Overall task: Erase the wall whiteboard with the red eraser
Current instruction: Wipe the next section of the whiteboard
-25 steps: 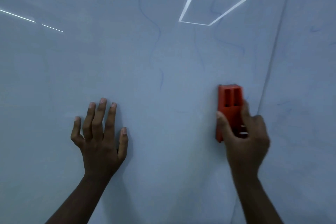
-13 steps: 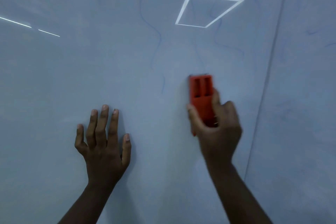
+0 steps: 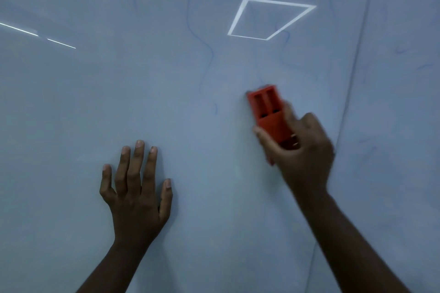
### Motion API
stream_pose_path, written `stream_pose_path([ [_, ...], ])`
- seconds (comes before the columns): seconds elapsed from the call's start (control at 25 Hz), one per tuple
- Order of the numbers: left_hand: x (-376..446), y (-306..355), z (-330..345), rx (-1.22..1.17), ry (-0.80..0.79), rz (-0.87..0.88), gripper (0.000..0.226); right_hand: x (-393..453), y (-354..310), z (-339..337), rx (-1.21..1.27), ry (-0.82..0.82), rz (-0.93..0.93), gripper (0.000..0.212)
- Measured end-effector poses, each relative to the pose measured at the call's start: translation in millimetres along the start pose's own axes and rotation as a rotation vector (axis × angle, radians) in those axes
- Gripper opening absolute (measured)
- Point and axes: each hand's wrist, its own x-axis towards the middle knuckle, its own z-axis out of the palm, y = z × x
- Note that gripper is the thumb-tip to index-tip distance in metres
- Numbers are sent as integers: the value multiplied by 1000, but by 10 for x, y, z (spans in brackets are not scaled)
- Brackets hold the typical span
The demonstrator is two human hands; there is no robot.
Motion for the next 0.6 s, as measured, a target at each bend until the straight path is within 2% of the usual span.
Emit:
stream_pose_path([
  [0.16, -8, 16, 9, 4, -1, 0, 62, 449, 329, -144, 61, 105, 233, 78],
  [0.28, -16, 20, 9, -6, -1, 1, 61, 440, 128, -41, 138, 151, 330, 79],
  [0.36, -3, 25, 9, -8, 1, 4, 62, 266, -159, 107, 117, 98, 222, 74],
  [0.48, 24, 31, 0, 5, -9, 5, 63, -199, -587, 290, 50, -102, -119, 66],
  [0.6, 57, 29, -64, 15, -28, 0, 63, -563, -738, 320, -8, -259, -425, 65],
])
